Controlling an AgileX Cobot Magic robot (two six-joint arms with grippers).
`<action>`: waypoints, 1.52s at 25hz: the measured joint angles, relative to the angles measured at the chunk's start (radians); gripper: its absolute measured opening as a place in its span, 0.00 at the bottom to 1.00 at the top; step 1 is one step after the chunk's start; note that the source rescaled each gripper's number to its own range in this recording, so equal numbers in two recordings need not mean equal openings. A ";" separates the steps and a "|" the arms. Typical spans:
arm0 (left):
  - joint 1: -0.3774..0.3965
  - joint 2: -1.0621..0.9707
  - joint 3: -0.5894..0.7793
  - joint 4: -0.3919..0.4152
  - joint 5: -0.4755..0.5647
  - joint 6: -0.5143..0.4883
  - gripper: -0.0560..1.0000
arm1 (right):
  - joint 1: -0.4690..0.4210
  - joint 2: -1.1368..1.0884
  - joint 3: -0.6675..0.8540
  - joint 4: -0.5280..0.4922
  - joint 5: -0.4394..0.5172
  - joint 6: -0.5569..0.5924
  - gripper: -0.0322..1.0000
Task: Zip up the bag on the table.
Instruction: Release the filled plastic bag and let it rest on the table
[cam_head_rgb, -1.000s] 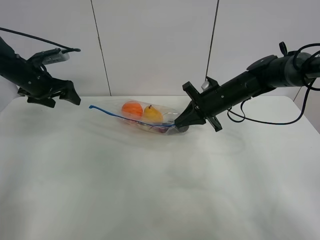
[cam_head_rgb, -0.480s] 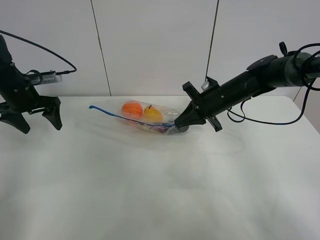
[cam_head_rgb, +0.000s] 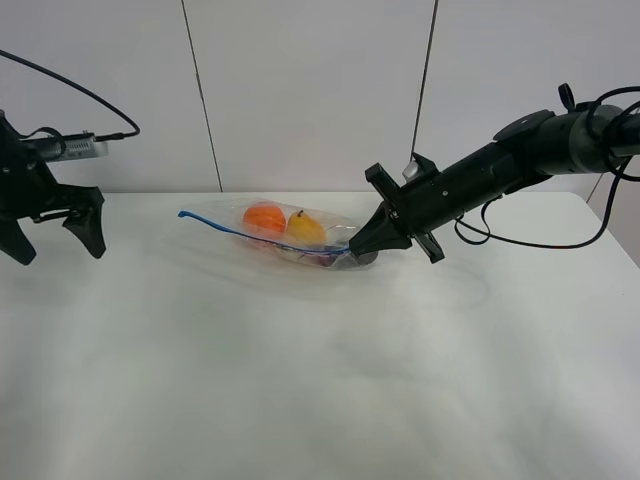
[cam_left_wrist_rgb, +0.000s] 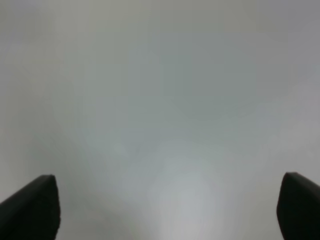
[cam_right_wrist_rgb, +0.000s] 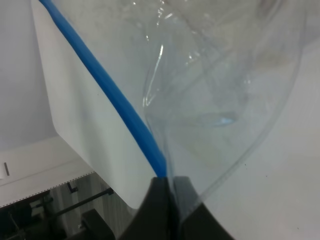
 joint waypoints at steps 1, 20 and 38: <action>0.000 -0.026 0.024 0.003 0.000 -0.002 1.00 | 0.000 0.000 0.000 0.000 0.000 0.000 0.03; 0.000 -0.849 0.761 0.015 0.004 -0.039 1.00 | 0.000 0.000 0.000 -0.002 0.000 -0.002 0.03; -0.018 -1.398 0.865 0.014 -0.042 -0.039 1.00 | 0.000 0.000 0.000 -0.002 0.000 -0.002 0.03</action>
